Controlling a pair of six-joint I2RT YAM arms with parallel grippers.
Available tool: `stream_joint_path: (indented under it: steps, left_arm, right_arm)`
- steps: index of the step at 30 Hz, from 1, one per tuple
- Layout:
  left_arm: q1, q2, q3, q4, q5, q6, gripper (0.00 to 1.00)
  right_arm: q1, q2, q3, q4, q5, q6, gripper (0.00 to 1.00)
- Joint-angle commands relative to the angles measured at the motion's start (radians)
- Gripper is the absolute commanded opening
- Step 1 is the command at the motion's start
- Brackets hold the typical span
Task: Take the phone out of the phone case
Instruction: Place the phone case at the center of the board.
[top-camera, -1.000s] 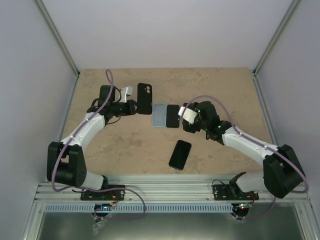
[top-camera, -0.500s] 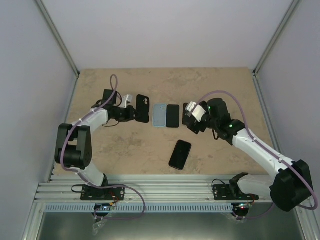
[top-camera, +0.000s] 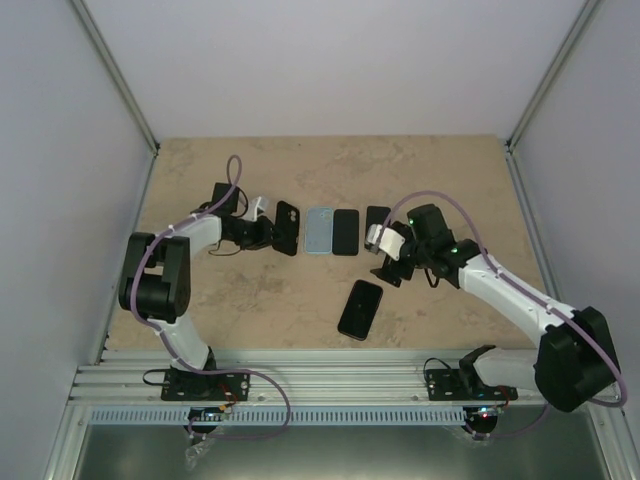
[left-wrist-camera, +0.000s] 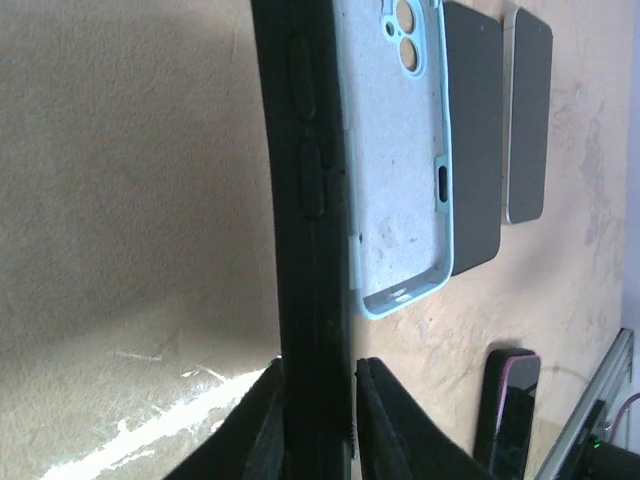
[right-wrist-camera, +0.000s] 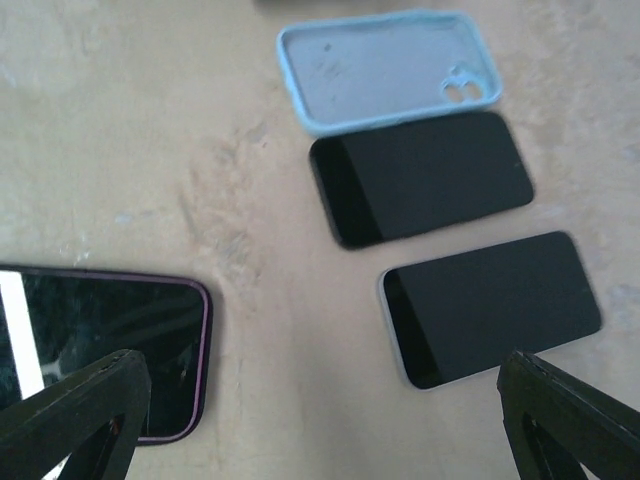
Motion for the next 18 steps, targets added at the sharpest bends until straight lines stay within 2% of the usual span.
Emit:
stream_joint_path:
  steps: [1, 9, 15, 18]
  left_arm:
    - [0.002, 0.022, 0.036, -0.007, 0.013, 0.008, 0.22]
    - [0.002, 0.009, 0.044, -0.036, -0.040, 0.026, 0.48]
    - [0.000, -0.142, 0.010, 0.006, -0.121, 0.049, 0.64]
    - [-0.022, -0.214, -0.009, -0.009, -0.161, 0.116, 0.78]
  right_arm:
    - [-0.005, 0.065, -0.029, -0.029, 0.003, -0.066, 0.96]
    - [-0.006, 0.181, -0.059, 0.008, 0.053, -0.113, 0.92]
    - [-0.006, 0.243, -0.060, 0.020, 0.054, -0.118, 0.90]
    - [-0.005, 0.268, -0.062, 0.025, 0.051, -0.113, 0.90]
